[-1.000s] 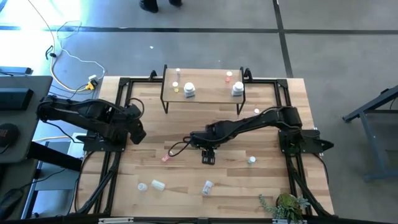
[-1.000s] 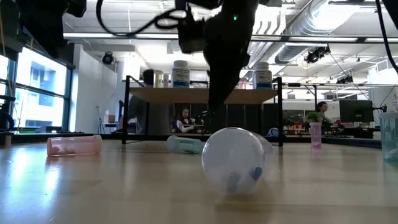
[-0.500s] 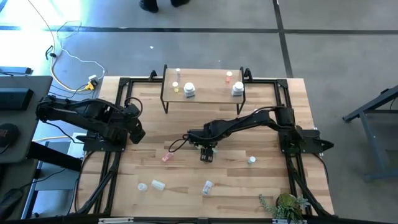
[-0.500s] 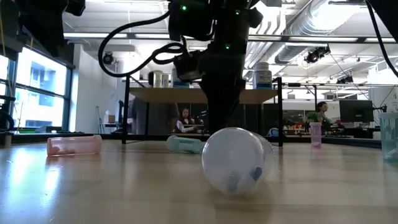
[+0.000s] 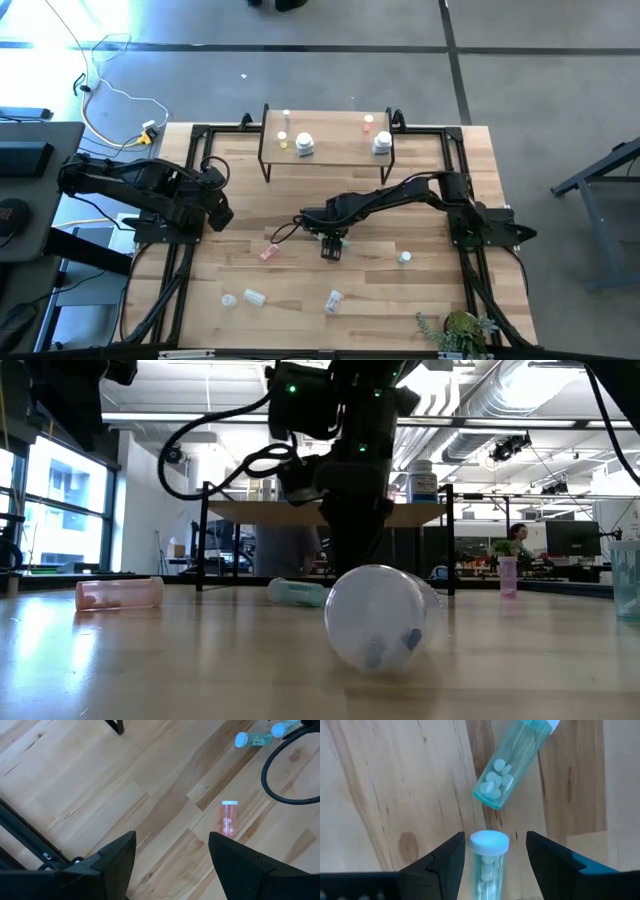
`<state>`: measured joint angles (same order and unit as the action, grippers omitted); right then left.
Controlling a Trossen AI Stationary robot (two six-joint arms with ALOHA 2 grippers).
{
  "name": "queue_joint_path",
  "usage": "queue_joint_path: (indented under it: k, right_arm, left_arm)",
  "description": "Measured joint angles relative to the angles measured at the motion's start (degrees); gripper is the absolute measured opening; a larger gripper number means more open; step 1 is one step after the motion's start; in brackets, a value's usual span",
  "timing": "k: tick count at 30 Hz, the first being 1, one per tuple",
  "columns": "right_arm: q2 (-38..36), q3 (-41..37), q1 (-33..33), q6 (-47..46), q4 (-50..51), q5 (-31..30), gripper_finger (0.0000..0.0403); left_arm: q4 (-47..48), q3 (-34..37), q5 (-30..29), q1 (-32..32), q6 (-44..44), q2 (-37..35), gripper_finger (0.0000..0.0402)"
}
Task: Pick and place medicine bottles onto shelf by color
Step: Put the middle blue pill bottle on the shelf
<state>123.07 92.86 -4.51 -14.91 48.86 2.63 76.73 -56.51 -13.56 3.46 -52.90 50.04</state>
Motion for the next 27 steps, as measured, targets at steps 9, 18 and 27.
queue_joint_path:
  k: [9,18,27]
  right_arm:
    - [1.24,-0.02,0.0,-0.51,1.89,0.65,0.0199]
    - [1.26,0.0,0.0,-1.75,2.08,0.65,0.0138]
    - [1.2,0.02,0.0,-1.6,2.16,0.79,0.0095]
  left_arm:
    - [0.02,0.0,-0.13,0.0,0.13,-0.02,0.0241]
    - [0.02,0.0,-0.13,0.0,0.13,-0.02,0.0241]
    - [0.02,0.0,0.12,0.0,0.13,-0.02,0.0241]
